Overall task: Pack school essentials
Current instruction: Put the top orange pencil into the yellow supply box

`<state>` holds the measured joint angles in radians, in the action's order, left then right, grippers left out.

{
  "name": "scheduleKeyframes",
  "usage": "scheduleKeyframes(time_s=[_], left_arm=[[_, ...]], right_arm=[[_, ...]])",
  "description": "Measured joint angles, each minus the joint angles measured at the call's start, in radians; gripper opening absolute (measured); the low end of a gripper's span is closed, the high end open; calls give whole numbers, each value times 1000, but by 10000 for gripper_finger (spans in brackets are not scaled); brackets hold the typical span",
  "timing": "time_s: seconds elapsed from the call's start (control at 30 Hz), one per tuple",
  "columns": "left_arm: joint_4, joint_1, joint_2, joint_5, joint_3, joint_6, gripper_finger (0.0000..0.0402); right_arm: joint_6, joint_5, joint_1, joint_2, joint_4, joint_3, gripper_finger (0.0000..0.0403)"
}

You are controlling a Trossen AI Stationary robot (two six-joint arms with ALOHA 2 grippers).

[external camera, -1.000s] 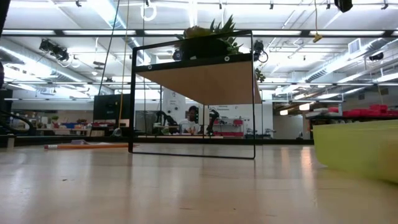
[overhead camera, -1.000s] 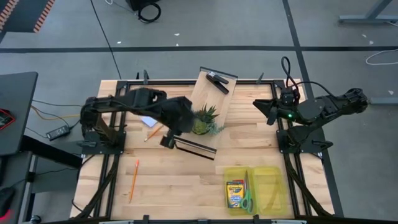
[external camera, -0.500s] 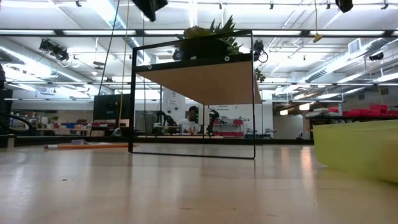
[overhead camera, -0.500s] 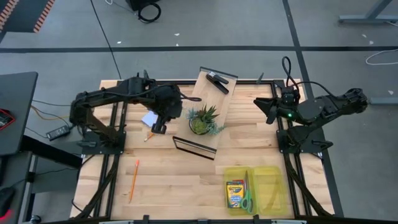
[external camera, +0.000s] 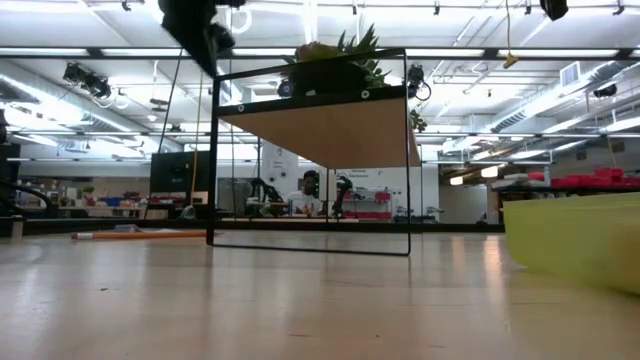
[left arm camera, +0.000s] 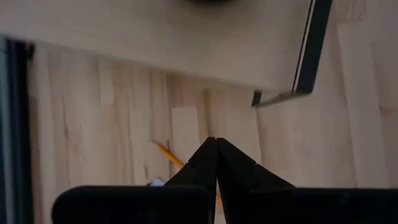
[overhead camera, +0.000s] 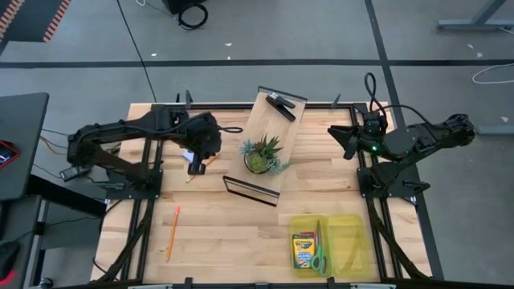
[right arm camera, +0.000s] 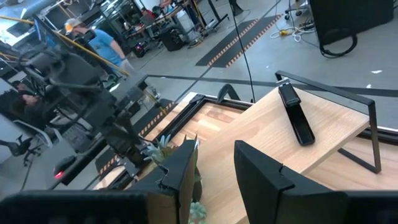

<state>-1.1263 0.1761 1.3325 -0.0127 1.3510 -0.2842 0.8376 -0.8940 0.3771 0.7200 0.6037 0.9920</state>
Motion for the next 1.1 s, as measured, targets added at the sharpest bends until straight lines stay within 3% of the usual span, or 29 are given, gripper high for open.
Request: scheduleKeyframes(time_s=[0.43, 0.67, 0.93, 1.1], left_arm=[[238, 91, -175, -34, -409, 125, 13], [381, 98, -226, -39, -571, 290, 25], [606, 107, -220, 35, -729, 543, 65], [657, 155, -220, 91, -788, 644, 90]], right_arm=[[-11, -14, 0, 0, 0, 0, 119], [-8, -15, 0, 0, 0, 0, 119], [-11, -25, 0, 0, 0, 0, 119], [-10, -26, 0, 0, 0, 0, 119]])
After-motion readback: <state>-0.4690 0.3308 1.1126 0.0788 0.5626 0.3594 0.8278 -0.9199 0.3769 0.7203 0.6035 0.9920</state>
